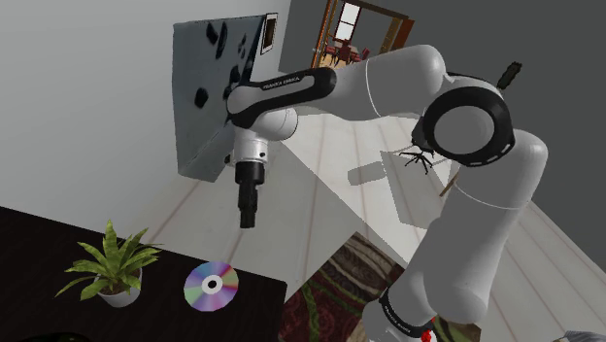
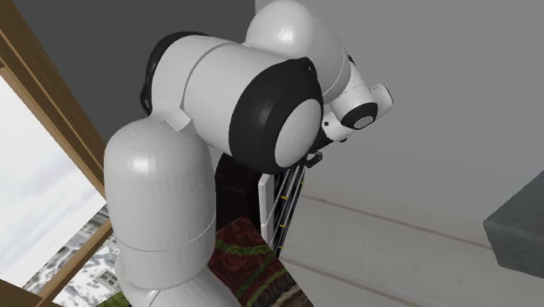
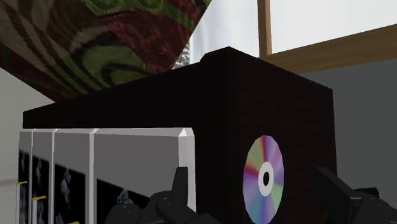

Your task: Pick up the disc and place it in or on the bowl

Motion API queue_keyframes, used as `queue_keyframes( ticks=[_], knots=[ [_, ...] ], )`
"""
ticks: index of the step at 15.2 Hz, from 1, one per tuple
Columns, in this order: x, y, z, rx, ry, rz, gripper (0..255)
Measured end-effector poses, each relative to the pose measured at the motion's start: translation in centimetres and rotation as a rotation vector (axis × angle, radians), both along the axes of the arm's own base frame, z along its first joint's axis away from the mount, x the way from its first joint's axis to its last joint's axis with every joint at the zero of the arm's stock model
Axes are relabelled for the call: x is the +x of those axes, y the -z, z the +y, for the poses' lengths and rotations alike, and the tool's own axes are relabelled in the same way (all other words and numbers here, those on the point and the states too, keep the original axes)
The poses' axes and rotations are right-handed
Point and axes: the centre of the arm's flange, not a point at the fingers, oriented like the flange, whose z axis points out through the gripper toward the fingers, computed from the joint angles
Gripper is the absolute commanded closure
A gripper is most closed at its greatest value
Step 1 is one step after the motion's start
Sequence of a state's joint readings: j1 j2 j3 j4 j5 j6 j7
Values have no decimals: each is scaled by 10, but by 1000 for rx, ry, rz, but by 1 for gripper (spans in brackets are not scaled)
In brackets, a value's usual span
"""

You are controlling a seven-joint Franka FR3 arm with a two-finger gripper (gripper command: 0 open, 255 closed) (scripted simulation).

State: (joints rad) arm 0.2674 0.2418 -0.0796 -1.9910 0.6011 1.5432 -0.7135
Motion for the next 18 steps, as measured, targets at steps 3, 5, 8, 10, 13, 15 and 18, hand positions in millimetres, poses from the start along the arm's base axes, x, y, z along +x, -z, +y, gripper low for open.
queue_keyframes(
  ticks=[3,5,8,10,13,15,18],
  knots=[
    [7,26,34,67,-73,40,0],
    [4,35,45,83,-89,50,0],
    [-6,44,54,88,-94,52,0],
    [-13,49,60,88,-95,53,0],
    [-18,54,63,88,-95,53,0],
    [-19,55,63,88,-95,52,0],
    [-19,55,63,88,-95,52,255]
  ],
)
